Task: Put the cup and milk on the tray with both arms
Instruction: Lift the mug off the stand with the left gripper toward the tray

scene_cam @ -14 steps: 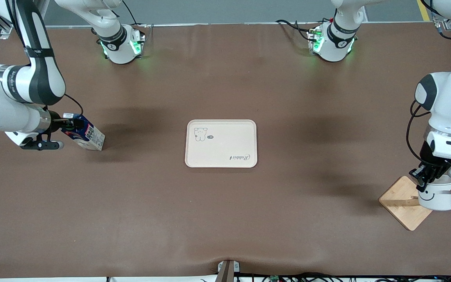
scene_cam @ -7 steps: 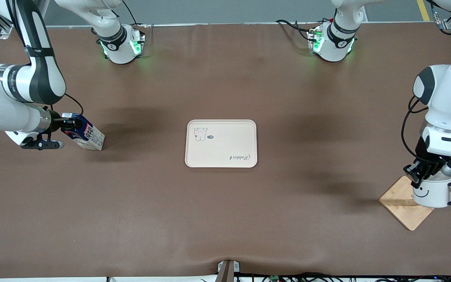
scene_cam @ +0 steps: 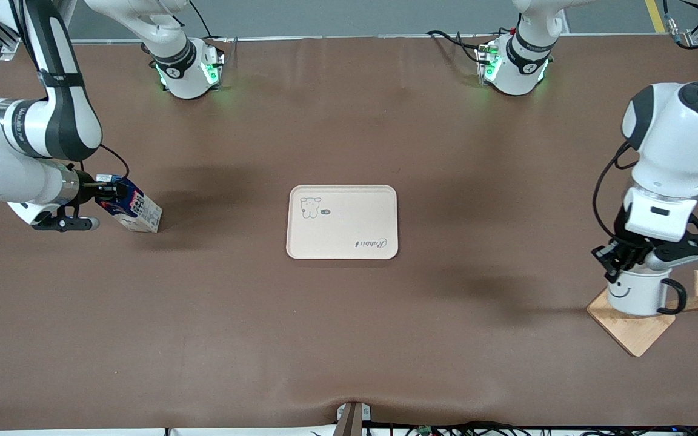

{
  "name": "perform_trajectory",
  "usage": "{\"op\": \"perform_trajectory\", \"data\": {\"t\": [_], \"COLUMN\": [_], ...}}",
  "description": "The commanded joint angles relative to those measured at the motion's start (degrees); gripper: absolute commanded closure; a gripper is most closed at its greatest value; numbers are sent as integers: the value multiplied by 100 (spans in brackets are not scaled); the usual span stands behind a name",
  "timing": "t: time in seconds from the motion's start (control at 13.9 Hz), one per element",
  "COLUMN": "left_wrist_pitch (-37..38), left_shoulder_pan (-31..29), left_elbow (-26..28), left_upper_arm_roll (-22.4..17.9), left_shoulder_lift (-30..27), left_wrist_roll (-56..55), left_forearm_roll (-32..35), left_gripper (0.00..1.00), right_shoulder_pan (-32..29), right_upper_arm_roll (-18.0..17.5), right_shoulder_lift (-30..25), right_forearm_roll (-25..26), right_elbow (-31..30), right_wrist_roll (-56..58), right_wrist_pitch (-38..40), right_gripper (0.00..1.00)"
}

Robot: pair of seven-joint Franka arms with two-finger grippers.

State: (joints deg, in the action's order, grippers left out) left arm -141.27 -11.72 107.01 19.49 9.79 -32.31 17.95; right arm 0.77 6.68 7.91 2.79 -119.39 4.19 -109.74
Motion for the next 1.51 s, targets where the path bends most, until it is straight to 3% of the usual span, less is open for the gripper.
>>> {"op": "perform_trajectory", "data": {"t": [0.0, 0.22, 0.36, 0.79, 0.94, 1.15, 1.44], "left_wrist_pitch": [415, 1091, 1557, 1629, 1629, 1629, 1629], "left_shoulder_pan": [-6, 99, 432, 1662, 2355, 2882, 3702], "left_elbow": [-311, -934, -1234, -1437, -1709, -2105, -2123], "left_upper_arm_roll": [431, 967, 995, 1004, 943, 917, 267], "left_shoulder_lift": [171, 549, 769, 1567, 1998, 2641, 2914], "left_wrist_roll": [-188, -206, -363, -443, -460, -487, -505], "left_forearm_roll": [-37, -607, -915, -1312, -1312, -1259, -1242], "left_gripper": [100, 100, 100, 100, 100, 100, 100], "right_shoulder_pan": [-68, -60, -60, -24, -16, 46, 186], "right_upper_arm_roll": [-52, -52, -52, -52, -52, -61, -61], "right_shoulder_lift": [-88, -79, -79, 35, 53, 140, 184], "right_forearm_roll": [73, 64, 64, 46, 46, 29, -138], "right_elbow": [56, 372, 513, 1259, 1532, 2006, 2297], "right_wrist_roll": [21, 21, 21, 21, 20, 12, -23], "right_wrist_pitch": [75, 427, 498, 1051, 1253, 1709, 1913], "right_gripper": [72, 72, 72, 73, 73, 73, 73]}}
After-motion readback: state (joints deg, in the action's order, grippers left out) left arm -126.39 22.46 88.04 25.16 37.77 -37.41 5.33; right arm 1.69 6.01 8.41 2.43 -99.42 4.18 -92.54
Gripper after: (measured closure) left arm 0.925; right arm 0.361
